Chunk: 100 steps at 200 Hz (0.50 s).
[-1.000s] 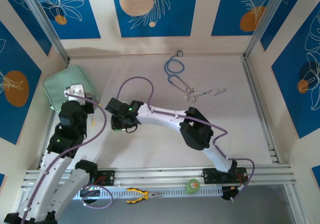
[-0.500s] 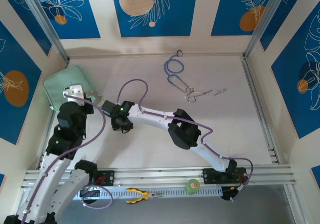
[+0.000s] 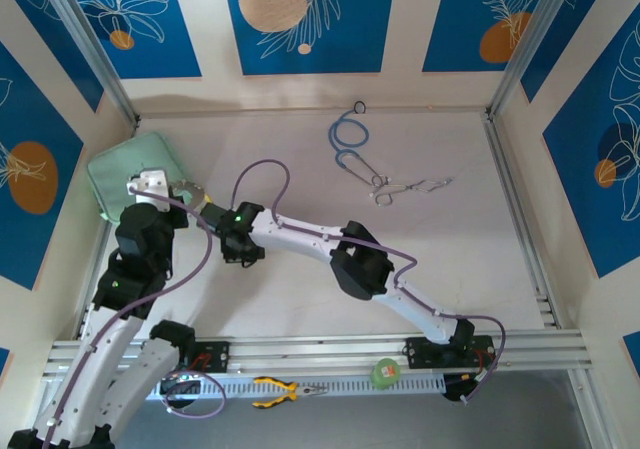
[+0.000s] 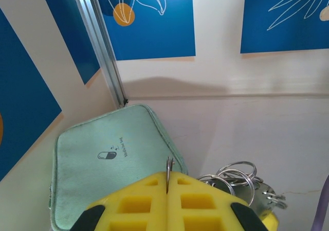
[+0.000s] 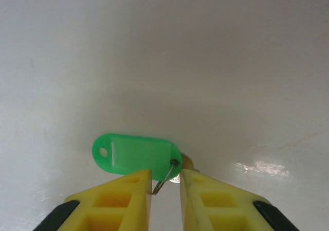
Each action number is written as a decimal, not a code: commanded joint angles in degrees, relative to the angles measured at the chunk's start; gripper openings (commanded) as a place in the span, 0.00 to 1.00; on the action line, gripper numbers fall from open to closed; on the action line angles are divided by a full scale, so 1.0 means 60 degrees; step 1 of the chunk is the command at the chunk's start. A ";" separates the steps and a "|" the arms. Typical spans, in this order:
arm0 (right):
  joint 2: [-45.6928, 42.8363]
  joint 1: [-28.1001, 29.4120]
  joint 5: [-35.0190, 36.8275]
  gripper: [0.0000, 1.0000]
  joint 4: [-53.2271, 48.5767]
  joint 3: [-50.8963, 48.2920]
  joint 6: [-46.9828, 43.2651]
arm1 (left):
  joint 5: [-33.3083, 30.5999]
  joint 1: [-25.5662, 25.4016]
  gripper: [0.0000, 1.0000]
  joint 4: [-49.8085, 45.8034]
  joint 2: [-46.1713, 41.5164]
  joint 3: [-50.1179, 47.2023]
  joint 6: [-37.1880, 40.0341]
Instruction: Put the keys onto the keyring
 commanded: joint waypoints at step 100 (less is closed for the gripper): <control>-0.0628 0.0142 -0.0061 0.00 -0.0352 0.0164 -0.0480 | -0.0201 0.0086 0.00 0.0436 -0.0168 0.0429 0.0547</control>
